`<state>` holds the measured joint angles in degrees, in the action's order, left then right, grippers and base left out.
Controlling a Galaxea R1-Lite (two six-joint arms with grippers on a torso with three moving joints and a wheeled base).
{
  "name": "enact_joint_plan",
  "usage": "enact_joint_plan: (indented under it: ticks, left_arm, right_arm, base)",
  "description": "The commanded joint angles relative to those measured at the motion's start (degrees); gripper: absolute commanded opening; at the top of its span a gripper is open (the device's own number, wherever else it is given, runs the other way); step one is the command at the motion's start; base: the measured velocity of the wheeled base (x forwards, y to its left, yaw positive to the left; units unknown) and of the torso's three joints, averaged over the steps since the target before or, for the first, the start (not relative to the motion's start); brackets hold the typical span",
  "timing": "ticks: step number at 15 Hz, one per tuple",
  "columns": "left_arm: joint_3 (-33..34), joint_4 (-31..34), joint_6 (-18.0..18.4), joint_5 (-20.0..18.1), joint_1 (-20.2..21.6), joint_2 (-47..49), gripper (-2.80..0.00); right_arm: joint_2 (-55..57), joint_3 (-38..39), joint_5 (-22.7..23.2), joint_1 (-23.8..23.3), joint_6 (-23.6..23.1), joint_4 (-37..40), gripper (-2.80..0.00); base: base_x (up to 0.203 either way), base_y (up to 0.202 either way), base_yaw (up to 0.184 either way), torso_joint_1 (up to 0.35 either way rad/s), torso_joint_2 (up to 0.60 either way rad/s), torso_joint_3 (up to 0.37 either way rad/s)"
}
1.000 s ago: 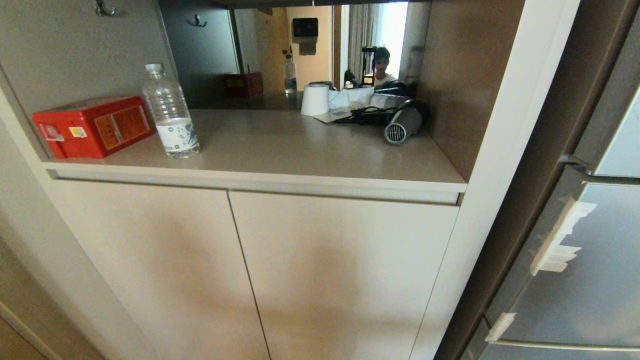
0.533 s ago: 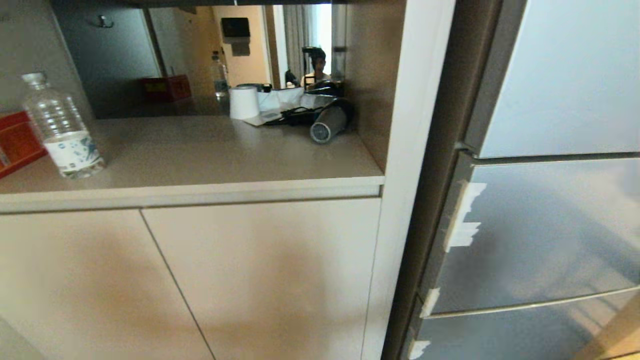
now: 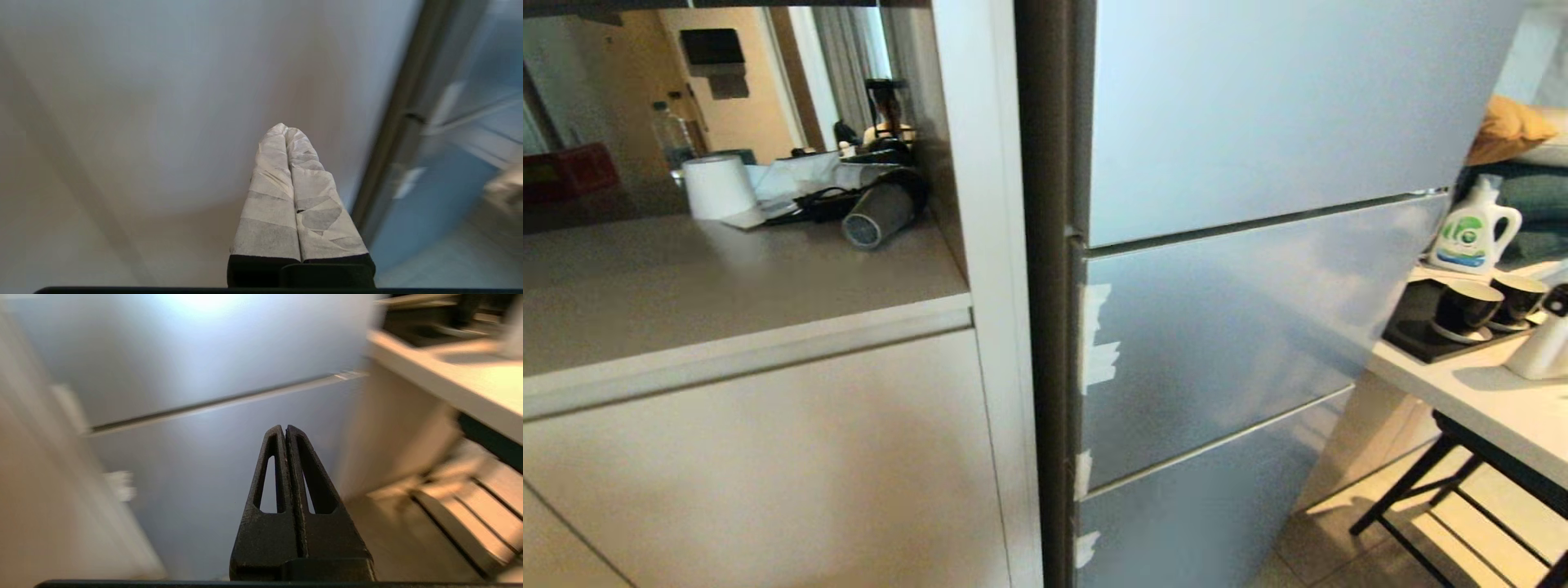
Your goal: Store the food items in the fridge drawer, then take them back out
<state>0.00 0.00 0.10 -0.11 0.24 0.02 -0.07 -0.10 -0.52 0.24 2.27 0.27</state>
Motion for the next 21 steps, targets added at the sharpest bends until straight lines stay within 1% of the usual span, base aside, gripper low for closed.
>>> enact_joint_plan:
  ticks: [1, 14, 15, 21]
  left_arm:
    - [0.0, 0.0, 0.0, 0.0, -0.1, 0.0, -2.8]
    - [0.0, 0.0, 0.1, 0.0, 0.0, 0.0, -2.8]
    - [0.0, 0.0, 0.1, 0.0, 0.0, 0.0, -2.8]
    - [0.0, -0.1, -0.2, 0.0, 0.0, 0.0, -2.8]
  right_arm:
    - [0.1, 0.0, 0.0, 0.0, -0.1, 0.0, -2.8]
    - [0.1, 0.0, 0.0, 0.0, 0.1, 0.0, -2.8]
    - [0.1, 0.0, 0.0, 0.0, 0.1, 0.0, -2.8]
    - [0.1, 0.0, 0.0, 0.0, 0.1, 0.0, -2.8]
  base:
    - [0.001, 0.008, -0.176, 0.005, 0.0, 0.006]
    - [0.0, 0.007, -0.171, 0.002, 0.0, 0.003]
    - [0.0, 0.003, -0.091, 0.006, 0.0, 0.005]
    - [0.0, 0.0, 0.0, 0.0, 0.0, 0.0]
